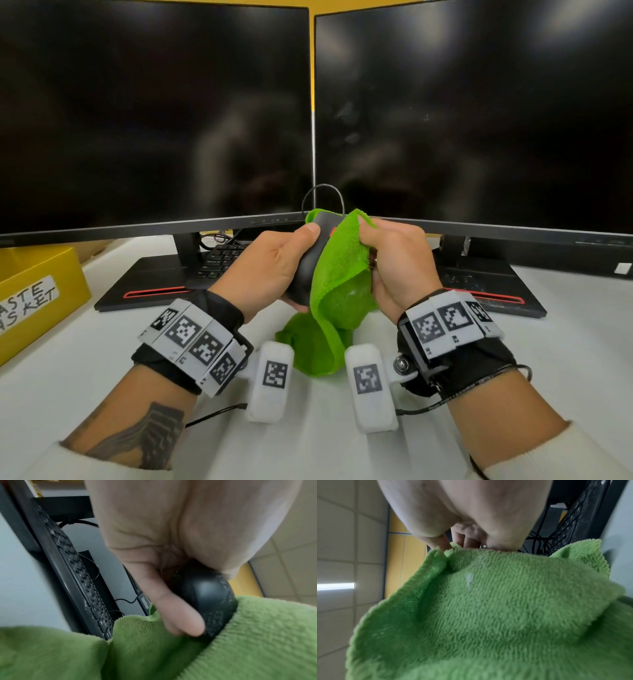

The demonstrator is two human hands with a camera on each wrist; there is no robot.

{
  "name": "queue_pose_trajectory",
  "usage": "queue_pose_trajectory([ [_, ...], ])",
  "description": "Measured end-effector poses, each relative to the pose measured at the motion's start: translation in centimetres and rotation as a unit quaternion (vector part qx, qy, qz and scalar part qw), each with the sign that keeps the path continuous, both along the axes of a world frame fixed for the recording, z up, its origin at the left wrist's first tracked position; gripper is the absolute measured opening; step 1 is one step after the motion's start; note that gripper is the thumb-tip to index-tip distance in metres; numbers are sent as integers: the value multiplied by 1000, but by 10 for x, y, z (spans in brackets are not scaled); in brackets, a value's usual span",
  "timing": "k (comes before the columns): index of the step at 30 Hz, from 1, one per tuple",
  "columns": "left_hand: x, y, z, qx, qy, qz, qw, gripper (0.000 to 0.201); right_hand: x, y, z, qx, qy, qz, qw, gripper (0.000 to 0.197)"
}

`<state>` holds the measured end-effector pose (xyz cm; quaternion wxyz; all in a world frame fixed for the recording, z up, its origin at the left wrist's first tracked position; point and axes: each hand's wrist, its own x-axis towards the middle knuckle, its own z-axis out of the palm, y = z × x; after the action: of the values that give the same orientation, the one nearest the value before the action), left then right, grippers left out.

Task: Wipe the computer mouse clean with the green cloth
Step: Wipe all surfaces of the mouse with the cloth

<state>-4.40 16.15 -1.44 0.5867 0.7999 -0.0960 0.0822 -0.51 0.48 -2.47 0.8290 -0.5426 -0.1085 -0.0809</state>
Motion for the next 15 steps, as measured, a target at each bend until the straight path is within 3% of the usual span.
queue_pose_trajectory([
  [2, 3, 0, 2, -75, 18, 29, 997, 48, 0, 2, 0, 22, 17, 33, 999, 23],
  [5, 4, 1, 6, -230, 67, 48, 970, 37, -2, -1, 4, 98, 72, 123, 985, 37],
  [7, 3, 3, 8, -278, 81, 44, 956, 35, -3, -7, 8, 132, 90, 149, 976, 44],
  [11, 2, 8, 10, -298, 116, 24, 947, 41, -7, -11, 9, 129, 72, 166, 975, 48],
  [15, 4, 7, 9, -272, 133, 7, 953, 45, -12, -2, 7, 80, 2, 164, 983, 34],
])
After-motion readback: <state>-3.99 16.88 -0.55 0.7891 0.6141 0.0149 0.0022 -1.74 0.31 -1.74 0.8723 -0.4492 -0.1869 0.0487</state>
